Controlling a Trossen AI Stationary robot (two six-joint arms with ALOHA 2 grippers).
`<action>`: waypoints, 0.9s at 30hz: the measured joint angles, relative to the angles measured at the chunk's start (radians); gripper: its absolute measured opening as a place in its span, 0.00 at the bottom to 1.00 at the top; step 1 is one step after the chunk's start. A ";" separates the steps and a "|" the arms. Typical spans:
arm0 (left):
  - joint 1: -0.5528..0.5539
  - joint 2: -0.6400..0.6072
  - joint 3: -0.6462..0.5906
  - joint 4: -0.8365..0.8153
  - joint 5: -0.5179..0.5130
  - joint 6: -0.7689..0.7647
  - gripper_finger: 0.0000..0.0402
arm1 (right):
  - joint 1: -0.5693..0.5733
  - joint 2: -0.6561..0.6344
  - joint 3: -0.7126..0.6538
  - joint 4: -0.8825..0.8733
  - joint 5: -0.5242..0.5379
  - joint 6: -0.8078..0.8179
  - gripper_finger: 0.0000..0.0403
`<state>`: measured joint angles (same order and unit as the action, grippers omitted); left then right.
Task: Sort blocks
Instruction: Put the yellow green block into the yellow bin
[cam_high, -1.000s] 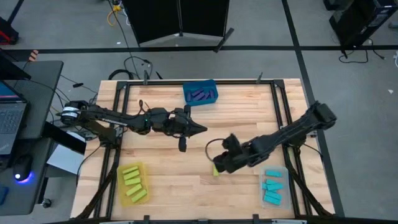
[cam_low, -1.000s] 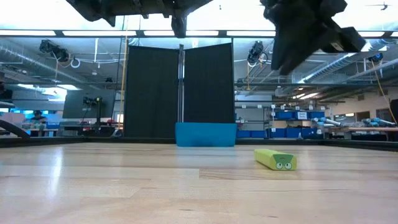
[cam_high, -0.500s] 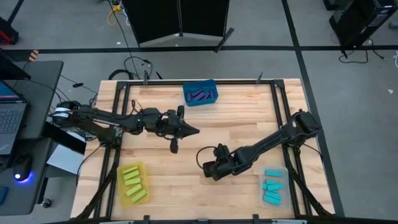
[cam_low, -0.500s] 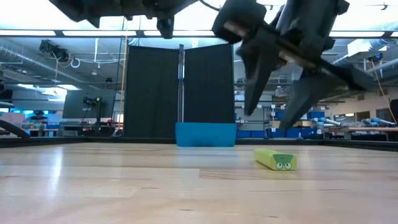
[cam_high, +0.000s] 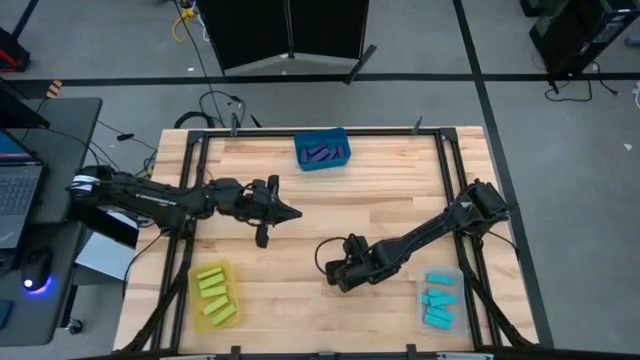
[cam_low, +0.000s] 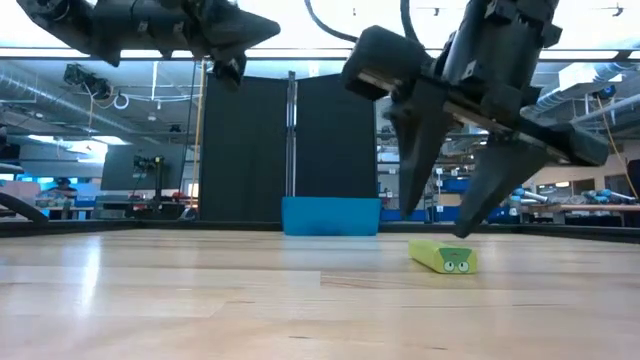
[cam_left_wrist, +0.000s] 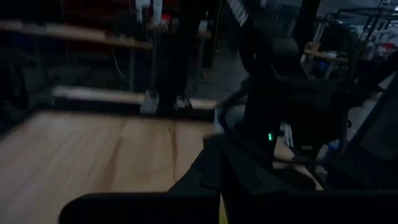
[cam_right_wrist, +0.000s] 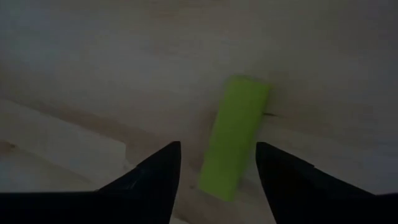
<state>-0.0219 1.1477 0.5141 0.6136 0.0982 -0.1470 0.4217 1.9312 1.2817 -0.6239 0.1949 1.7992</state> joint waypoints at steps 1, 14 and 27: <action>0.000 -0.005 -0.009 -0.009 0.000 -0.014 0.01 | -0.003 0.006 0.000 -0.001 0.002 0.000 0.54; -0.001 -0.008 -0.013 -0.017 0.002 -0.018 0.01 | -0.005 0.073 0.003 -0.005 -0.026 -0.014 0.47; -0.001 -0.008 -0.013 -0.012 0.006 -0.079 0.01 | -0.017 0.032 -0.004 0.001 -0.016 -0.181 0.26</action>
<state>-0.0227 1.1400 0.5007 0.6013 0.1040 -0.2260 0.4047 1.9635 1.2775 -0.6228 0.1785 1.6187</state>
